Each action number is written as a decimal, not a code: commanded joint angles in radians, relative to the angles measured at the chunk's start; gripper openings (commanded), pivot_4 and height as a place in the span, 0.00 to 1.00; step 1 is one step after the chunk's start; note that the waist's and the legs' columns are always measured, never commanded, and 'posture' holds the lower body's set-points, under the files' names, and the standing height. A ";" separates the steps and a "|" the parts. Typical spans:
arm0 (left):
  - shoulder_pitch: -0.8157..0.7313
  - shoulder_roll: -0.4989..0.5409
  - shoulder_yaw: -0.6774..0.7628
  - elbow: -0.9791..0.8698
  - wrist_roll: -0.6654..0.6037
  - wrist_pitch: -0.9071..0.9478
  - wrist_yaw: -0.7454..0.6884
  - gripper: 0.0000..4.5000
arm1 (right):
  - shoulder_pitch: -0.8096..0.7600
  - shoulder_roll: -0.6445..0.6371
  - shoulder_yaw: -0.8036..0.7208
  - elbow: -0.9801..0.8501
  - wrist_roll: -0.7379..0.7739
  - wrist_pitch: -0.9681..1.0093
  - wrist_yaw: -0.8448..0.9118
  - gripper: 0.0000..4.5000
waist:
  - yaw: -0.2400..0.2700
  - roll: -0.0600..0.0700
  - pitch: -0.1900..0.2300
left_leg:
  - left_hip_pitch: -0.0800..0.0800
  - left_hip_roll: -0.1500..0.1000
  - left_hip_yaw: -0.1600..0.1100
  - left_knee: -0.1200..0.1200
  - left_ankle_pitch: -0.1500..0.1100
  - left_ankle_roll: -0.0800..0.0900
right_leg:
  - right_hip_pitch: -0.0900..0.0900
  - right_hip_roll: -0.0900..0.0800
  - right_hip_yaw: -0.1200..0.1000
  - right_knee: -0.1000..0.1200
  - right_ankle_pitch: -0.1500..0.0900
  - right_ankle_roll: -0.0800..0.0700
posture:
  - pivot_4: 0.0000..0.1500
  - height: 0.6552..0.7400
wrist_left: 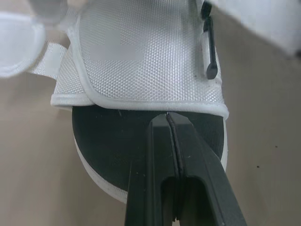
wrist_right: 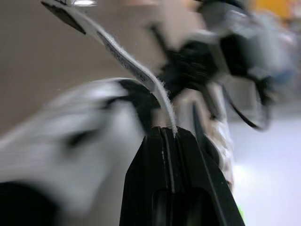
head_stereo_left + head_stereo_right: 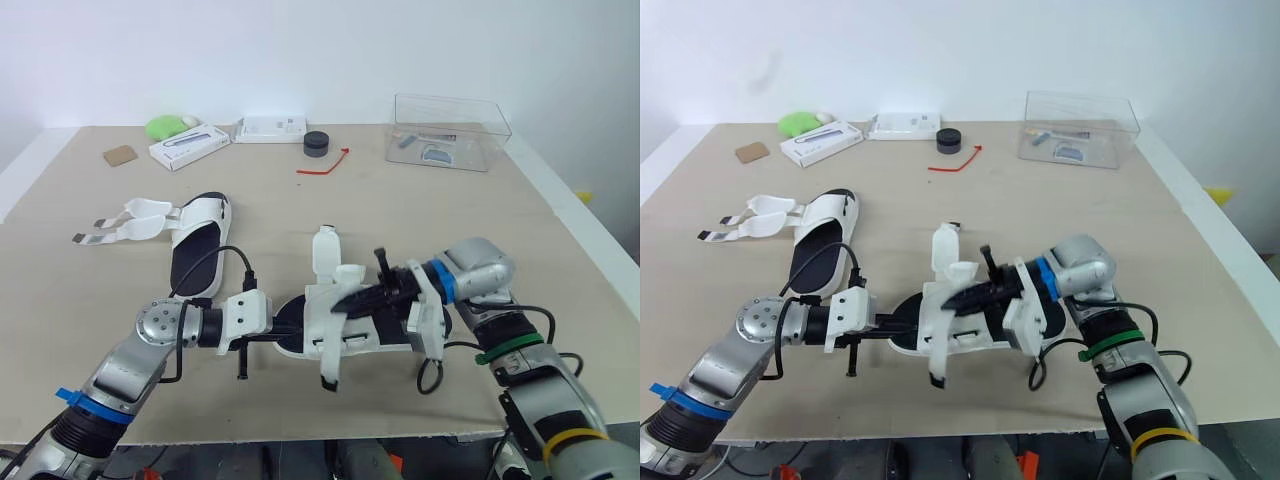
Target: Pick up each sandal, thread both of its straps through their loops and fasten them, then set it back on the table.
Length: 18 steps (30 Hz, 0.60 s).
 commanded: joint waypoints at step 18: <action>-0.033 -0.016 0.011 0.034 -0.016 -0.008 -0.046 0.00 | 0.200 -0.541 -0.014 -0.637 0.646 1.215 -0.421 0.81 | 0.008 0.002 0.001 | 0.003 0.001 0.002 -0.001 0.000 0.000 | 0.000 -0.004 0.004 0.007 -0.004 -0.004 | 1.00 1.00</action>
